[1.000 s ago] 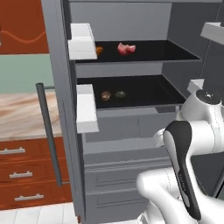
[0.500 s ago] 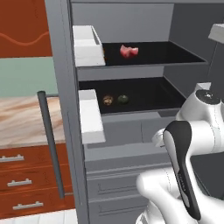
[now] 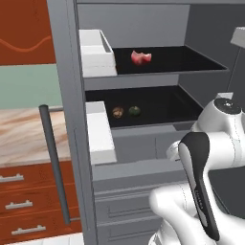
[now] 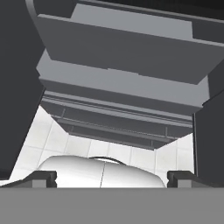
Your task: Gather the squash and potato from the fridge and place them on a tray on the dining counter. Then gather the chicken drumstick and steak from the fridge and place them on the other tray.
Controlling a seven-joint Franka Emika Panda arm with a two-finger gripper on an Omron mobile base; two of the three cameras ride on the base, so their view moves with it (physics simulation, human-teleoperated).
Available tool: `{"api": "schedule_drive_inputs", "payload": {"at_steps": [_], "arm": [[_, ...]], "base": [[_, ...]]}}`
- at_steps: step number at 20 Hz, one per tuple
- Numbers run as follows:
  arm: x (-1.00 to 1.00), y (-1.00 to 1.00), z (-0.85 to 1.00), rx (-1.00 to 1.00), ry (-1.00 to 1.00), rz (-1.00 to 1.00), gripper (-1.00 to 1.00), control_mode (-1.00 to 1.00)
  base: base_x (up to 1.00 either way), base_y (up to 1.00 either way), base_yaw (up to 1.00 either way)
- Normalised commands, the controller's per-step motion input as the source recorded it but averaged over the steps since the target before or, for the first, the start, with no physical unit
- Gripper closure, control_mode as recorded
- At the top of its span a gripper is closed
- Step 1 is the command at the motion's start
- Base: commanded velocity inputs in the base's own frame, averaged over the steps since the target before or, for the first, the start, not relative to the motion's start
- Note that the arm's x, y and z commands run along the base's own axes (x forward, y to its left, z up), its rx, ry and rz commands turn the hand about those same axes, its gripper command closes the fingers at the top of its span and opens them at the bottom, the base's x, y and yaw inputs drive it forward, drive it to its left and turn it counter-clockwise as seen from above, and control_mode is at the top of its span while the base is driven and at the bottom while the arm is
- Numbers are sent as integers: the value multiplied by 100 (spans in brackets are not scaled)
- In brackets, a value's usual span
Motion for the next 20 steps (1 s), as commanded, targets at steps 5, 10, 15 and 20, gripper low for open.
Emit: {"api": "schedule_drive_inputs", "payload": {"at_steps": [5,10,15,20], "arm": [[0,0,0,0,0,0,-100,100],[0,0,0,0,0,0,-100,100],[0,3,8,0,-8,0,-100,-100],[0,0,39,0,-38,0,-100,-100]], "base": [[33,18,-2],[25,20,0],[5,10,0],[0,0,0]]}}
